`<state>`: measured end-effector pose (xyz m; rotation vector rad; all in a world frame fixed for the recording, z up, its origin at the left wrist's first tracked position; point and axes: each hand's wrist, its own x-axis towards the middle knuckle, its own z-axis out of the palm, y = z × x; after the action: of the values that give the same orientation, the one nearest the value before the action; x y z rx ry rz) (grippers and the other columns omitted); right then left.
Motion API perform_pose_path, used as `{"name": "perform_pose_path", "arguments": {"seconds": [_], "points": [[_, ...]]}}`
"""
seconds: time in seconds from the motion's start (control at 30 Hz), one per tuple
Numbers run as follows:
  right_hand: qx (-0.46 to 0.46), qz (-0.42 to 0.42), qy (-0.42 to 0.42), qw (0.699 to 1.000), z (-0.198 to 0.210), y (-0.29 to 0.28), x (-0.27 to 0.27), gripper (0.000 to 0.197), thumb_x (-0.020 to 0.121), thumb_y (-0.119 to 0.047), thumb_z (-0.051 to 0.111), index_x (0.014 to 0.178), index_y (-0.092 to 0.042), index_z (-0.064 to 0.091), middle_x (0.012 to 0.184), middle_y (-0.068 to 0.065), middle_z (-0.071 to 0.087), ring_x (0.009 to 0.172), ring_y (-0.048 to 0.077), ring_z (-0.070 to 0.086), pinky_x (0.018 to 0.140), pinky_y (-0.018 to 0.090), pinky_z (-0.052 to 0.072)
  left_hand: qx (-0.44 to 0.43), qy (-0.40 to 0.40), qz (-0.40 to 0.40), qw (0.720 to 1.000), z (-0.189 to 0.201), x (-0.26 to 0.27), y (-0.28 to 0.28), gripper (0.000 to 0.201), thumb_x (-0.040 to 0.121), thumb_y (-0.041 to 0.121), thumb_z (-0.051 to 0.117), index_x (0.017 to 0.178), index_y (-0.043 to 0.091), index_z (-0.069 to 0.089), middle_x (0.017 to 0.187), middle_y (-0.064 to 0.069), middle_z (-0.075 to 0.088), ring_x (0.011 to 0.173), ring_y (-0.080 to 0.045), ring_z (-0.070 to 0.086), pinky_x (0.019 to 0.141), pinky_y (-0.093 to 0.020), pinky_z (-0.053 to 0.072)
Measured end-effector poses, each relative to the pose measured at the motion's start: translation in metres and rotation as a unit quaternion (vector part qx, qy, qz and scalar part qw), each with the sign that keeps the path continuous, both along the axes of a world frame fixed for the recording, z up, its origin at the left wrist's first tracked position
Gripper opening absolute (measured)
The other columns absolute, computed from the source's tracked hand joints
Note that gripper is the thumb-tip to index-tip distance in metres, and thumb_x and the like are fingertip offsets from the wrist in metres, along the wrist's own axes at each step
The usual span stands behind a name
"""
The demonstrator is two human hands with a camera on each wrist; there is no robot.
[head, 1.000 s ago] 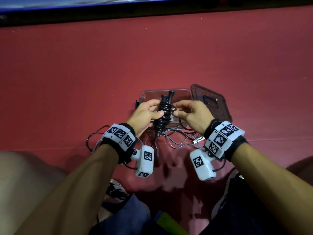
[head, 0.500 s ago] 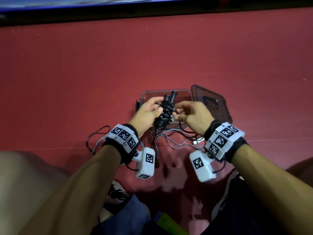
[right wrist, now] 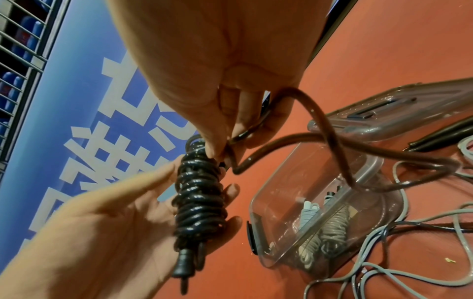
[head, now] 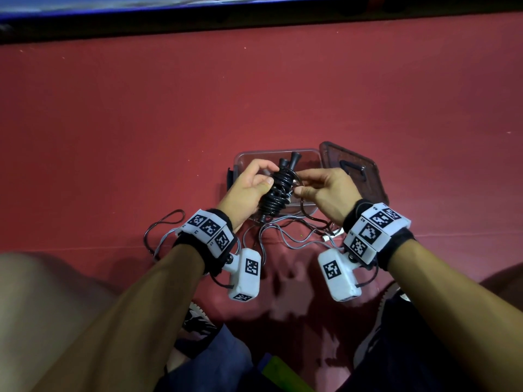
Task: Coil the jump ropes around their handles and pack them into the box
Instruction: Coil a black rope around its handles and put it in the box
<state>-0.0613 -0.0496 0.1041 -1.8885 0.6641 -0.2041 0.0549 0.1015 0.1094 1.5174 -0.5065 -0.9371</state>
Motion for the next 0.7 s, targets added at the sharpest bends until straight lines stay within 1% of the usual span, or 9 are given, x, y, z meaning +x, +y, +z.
{"name": "perform_pose_path", "arguments": {"seconds": [0.03, 0.1, 0.17, 0.27, 0.37, 0.43, 0.53, 0.63, 0.7], "points": [[0.000, -0.002, 0.001, 1.000, -0.001, 0.000, 0.000, 0.027, 0.073, -0.025, 0.076, 0.088, -0.047, 0.075, 0.086, -0.008, 0.077, 0.088, 0.016, 0.073, 0.094, 0.046, 0.055, 0.006, 0.006, -0.002, 1.000, -0.001, 0.000, -0.001, 0.019, 0.100, 0.006, 0.057, 0.113, 0.019, 0.053, 0.096, -0.009, 0.069, 0.079, -0.017, 0.068, 0.074, -0.038, 0.055], [-0.003, -0.002, 0.005, 1.000, -0.003, 0.002, 0.001, 0.024, 0.072, -0.029, 0.077, 0.092, -0.042, 0.076, 0.085, -0.010, 0.077, 0.087, 0.013, 0.073, 0.093, 0.044, 0.055, 0.025, -0.019, -0.007, 0.999, -0.003, 0.001, -0.001, 0.038, 0.083, 0.012, 0.077, 0.110, 0.021, 0.051, 0.104, -0.008, 0.071, 0.089, -0.018, 0.068, 0.085, -0.038, 0.056], [-0.013, 0.010, 0.008, 1.000, -0.003, 0.004, 0.001, 0.027, 0.075, -0.024, 0.079, 0.100, -0.034, 0.078, 0.086, -0.009, 0.077, 0.085, 0.010, 0.072, 0.093, 0.041, 0.055, 0.040, -0.054, -0.015, 0.998, -0.004, 0.003, -0.001, 0.052, 0.072, 0.007, 0.086, 0.105, 0.018, 0.047, 0.104, -0.008, 0.071, 0.090, -0.014, 0.069, 0.084, -0.031, 0.058], [-0.022, 0.032, 0.002, 0.999, -0.001, 0.006, 0.002, 0.035, 0.077, -0.025, 0.078, 0.111, -0.030, 0.076, 0.088, -0.007, 0.076, 0.086, 0.010, 0.071, 0.094, 0.041, 0.055, 0.039, -0.074, 0.007, 0.996, -0.009, 0.004, 0.001, 0.048, 0.078, -0.007, 0.080, 0.105, 0.007, 0.044, 0.097, -0.007, 0.071, 0.080, -0.007, 0.071, 0.074, -0.021, 0.056], [-0.015, 0.037, -0.006, 0.999, -0.002, 0.004, 0.003, 0.038, 0.076, -0.026, 0.080, 0.110, -0.042, 0.072, 0.089, -0.007, 0.076, 0.091, 0.015, 0.072, 0.095, 0.043, 0.055, 0.028, -0.053, 0.026, 0.998, -0.009, 0.004, 0.002, 0.043, 0.083, -0.008, 0.075, 0.109, 0.007, 0.043, 0.102, -0.012, 0.071, 0.083, -0.012, 0.070, 0.079, -0.025, 0.057], [-0.006, 0.037, -0.012, 0.999, -0.001, 0.003, 0.003, 0.039, 0.077, -0.022, 0.082, 0.109, -0.042, 0.072, 0.090, -0.006, 0.076, 0.091, 0.018, 0.072, 0.094, 0.042, 0.056, 0.027, -0.031, 0.030, 0.999, -0.007, 0.004, 0.002, 0.042, 0.085, -0.008, 0.073, 0.111, 0.008, 0.044, 0.105, -0.014, 0.071, 0.083, -0.013, 0.070, 0.080, -0.027, 0.058], [0.021, 0.038, -0.014, 0.999, 0.002, 0.002, 0.002, 0.036, 0.082, -0.015, 0.080, 0.113, -0.031, 0.074, 0.093, -0.001, 0.076, 0.082, 0.015, 0.071, 0.080, 0.035, 0.059, 0.019, -0.005, 0.038, 0.999, -0.006, 0.005, 0.001, 0.037, 0.086, -0.011, 0.069, 0.107, 0.011, 0.048, 0.104, -0.015, 0.072, 0.082, -0.015, 0.071, 0.078, -0.027, 0.058], [0.034, 0.040, -0.006, 0.999, 0.007, 0.004, 0.000, 0.020, 0.085, -0.013, 0.077, 0.101, -0.024, 0.073, 0.089, 0.011, 0.076, 0.078, 0.028, 0.073, 0.069, 0.035, 0.059, 0.019, -0.002, 0.046, 0.999, -0.004, 0.005, 0.000, 0.033, 0.087, -0.011, 0.066, 0.106, 0.012, 0.053, 0.110, -0.021, 0.072, 0.090, -0.021, 0.069, 0.082, -0.029, 0.057], [0.031, 0.045, -0.001, 0.999, 0.007, 0.003, -0.001, 0.014, 0.089, -0.009, 0.071, 0.094, -0.022, 0.070, 0.083, 0.012, 0.075, 0.075, 0.027, 0.075, 0.065, 0.032, 0.054, 0.018, 0.010, 0.046, 0.999, -0.003, 0.004, 0.000, 0.029, 0.088, -0.010, 0.065, 0.107, 0.011, 0.055, 0.112, -0.023, 0.072, 0.093, -0.023, 0.069, 0.085, -0.031, 0.057]]}}
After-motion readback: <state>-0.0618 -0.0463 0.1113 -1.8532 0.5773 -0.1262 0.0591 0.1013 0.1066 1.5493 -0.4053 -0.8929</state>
